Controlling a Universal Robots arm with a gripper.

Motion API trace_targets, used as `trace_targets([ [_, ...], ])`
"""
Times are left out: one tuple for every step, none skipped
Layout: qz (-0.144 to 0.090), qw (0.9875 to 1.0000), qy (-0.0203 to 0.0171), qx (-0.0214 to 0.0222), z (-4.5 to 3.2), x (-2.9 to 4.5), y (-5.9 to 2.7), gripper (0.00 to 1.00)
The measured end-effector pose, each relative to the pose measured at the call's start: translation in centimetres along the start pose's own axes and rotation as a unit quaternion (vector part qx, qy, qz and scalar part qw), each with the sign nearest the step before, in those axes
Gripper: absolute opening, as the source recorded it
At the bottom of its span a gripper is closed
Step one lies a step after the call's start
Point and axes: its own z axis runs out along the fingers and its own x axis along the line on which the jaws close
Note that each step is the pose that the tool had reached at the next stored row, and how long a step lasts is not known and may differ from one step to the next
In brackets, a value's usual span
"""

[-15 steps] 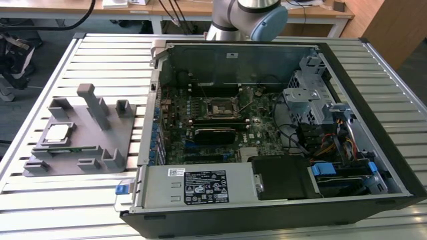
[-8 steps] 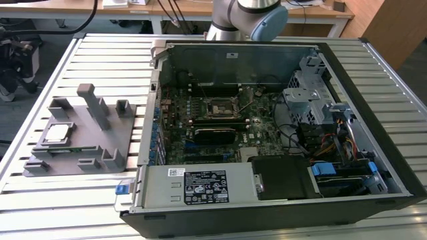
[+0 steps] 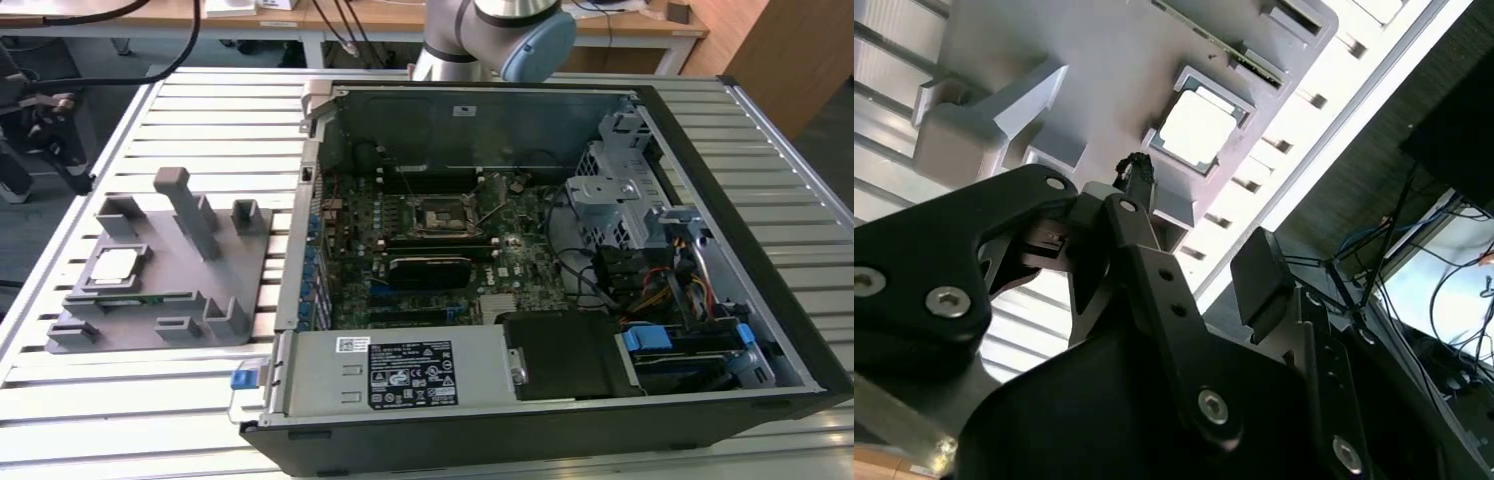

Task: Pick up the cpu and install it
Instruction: 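Pick up the cpu and move it towards the insertion slot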

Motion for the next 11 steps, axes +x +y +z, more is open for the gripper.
trace_targets([
  [0.0,1.0,0.0,0.0,0.18,0.0,-0.01,0.58],
  [0.0,1.0,0.0,0.0,0.36,-0.01,-0.02,0.58],
  [0.0,1.0,0.0,0.0,0.54,-0.01,-0.03,0.58],
  [0.0,1.0,0.0,0.0,0.72,-0.02,-0.03,0.58],
  [0.0,1.0,-0.0001,0.0,0.91,-0.02,-0.04,0.58],
  [0.0,1.0,0.0,0.0,1.1,-0.03,-0.05,0.58],
  [0.0,1.0,0.0,0.0,1.27,-0.03,-0.06,0.58],
  [0.0,1.0,-0.0001,0.0,1.41,-0.04,-0.06,0.58],
  [0.0,1.0,-0.0001,0.0,1.53,-0.04,-0.07,0.58],
  [0.0,1.0,-0.0001,0.0,1.62,-0.04,-0.07,0.58],
  [0.0,1.0,-0.0001,0.0,1.71,-0.04,-0.08,0.58],
])
